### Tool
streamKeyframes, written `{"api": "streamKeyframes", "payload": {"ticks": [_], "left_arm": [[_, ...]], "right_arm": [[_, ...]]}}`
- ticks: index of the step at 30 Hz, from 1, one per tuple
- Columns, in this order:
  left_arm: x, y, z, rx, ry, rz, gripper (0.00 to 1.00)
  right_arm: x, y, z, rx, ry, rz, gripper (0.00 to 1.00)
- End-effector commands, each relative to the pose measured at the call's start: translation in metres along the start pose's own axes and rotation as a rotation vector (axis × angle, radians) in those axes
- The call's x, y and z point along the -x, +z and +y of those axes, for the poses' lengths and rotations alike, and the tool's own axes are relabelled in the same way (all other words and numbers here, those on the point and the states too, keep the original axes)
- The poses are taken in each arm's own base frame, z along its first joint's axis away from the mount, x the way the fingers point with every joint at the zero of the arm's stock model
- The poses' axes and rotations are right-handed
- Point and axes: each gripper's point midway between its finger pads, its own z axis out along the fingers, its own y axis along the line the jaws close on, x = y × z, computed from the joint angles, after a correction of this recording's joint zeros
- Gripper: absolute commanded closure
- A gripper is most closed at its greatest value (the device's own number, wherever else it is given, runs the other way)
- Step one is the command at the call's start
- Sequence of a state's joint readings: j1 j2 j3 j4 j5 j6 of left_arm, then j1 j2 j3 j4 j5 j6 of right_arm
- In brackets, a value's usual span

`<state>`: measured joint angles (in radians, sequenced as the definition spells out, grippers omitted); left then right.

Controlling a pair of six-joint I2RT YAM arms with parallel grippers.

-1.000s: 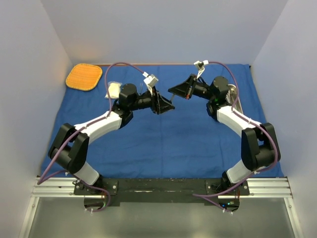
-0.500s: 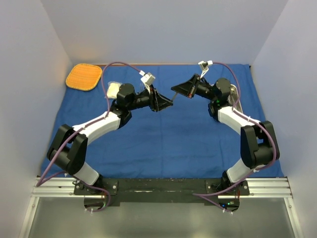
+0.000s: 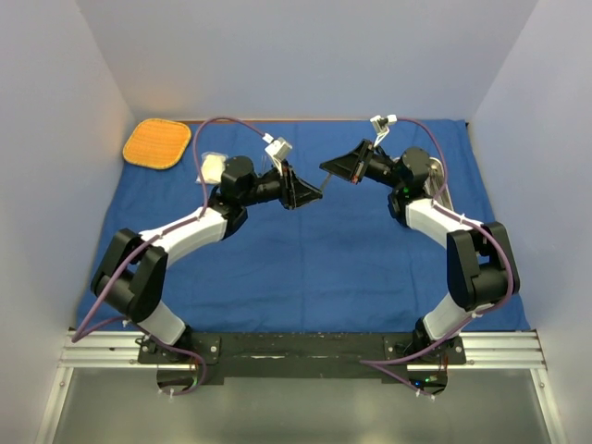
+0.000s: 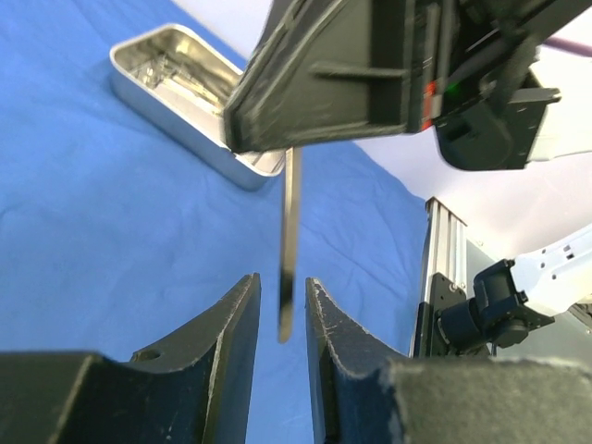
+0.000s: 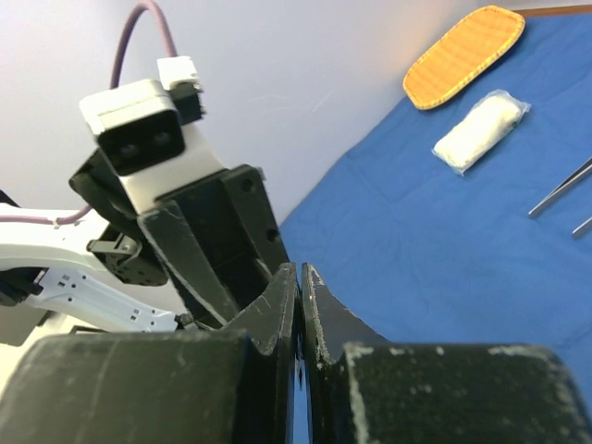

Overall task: Open and lay out the surgical kit
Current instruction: Adjust the medical item, then place the medical item in the surgical kit.

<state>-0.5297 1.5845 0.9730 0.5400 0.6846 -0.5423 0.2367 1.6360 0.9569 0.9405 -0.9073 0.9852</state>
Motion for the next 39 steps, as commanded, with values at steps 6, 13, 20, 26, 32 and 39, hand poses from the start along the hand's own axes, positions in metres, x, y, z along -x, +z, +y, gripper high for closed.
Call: {"api": "streamKeyframes", "payload": {"ticks": [6, 13, 20, 26, 32, 39], "left_arm": [[0.015, 0.003, -0.006, -0.029, 0.018, -0.019, 0.92], [0.022, 0.002, 0.001, 0.007, 0.043, -0.036, 1.00], [0.014, -0.012, 0.077, 0.403, 0.067, 0.014, 1.00], [0.013, -0.024, 0.145, 0.772, -0.012, 0.027, 1.00], [-0.008, -0.023, 0.199, 1.018, -0.099, 0.138, 1.00], [-0.024, -0.009, 0.236, 1.141, -0.109, 0.163, 1.00]], "right_arm": [[0.010, 0.001, 0.012, 0.041, -0.056, -0.021, 1.00], [-0.001, -0.002, 0.001, 0.011, -0.038, 0.000, 0.85], [-0.015, -0.050, -0.060, -0.458, -0.050, 0.080, 0.28], [-0.019, -0.131, -0.106, -1.019, -0.091, 0.127, 0.13], [-0.020, -0.187, -0.107, -1.294, -0.125, 0.143, 0.02], [-0.019, -0.201, -0.102, -1.345, -0.160, 0.154, 0.01]]}}
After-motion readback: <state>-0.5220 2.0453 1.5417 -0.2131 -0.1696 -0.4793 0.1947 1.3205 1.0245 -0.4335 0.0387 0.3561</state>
